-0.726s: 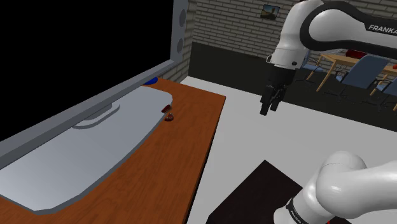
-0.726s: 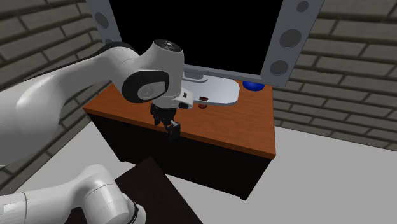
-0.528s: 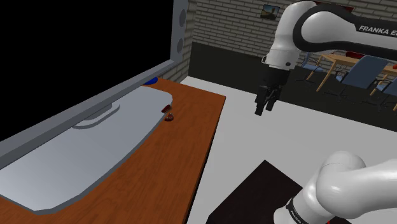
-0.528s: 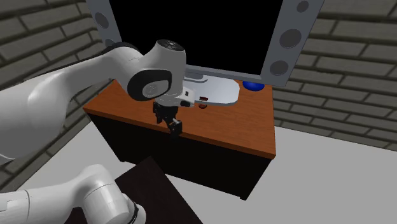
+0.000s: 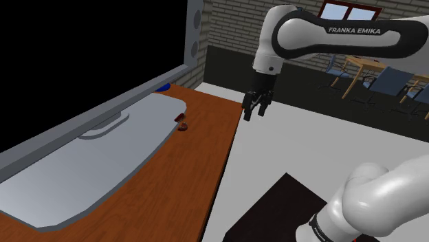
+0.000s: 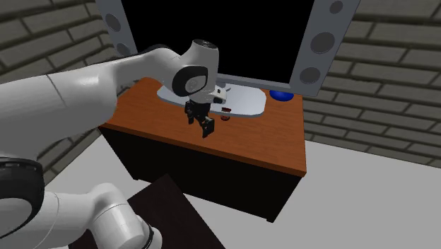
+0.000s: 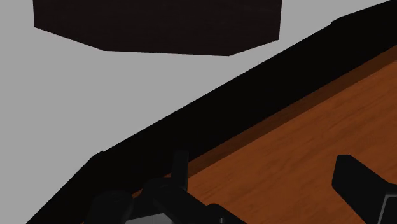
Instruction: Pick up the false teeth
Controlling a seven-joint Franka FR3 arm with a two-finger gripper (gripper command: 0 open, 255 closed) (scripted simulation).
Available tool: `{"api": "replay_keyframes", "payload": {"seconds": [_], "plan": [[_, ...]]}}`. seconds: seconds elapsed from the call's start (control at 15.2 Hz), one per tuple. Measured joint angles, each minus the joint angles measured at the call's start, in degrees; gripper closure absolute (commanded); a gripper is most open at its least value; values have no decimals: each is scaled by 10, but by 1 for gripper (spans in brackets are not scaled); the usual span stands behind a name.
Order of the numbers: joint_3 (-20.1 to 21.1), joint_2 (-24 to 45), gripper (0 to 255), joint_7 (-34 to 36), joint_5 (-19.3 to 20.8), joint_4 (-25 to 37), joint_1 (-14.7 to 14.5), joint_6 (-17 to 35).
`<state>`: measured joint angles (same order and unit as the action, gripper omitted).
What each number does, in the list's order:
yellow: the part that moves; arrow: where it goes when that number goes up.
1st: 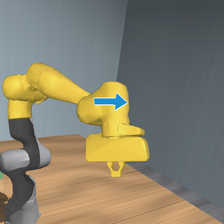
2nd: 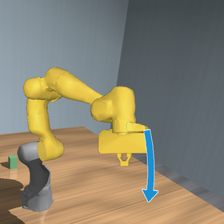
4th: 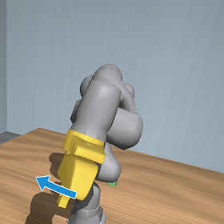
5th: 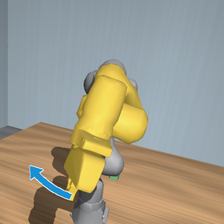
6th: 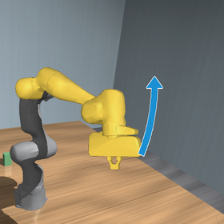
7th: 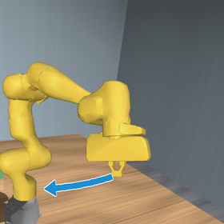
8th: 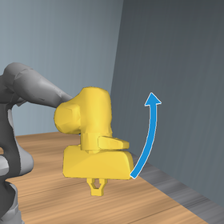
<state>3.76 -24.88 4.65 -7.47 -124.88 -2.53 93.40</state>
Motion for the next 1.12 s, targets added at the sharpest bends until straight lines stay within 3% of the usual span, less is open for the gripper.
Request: {"api": "replay_keyframes", "payload": {"seconds": [0.59,1.12], "plan": [[41,189,0,57,22,130,-13,66],[60,373,0,113,66,315,-37,64]]}}
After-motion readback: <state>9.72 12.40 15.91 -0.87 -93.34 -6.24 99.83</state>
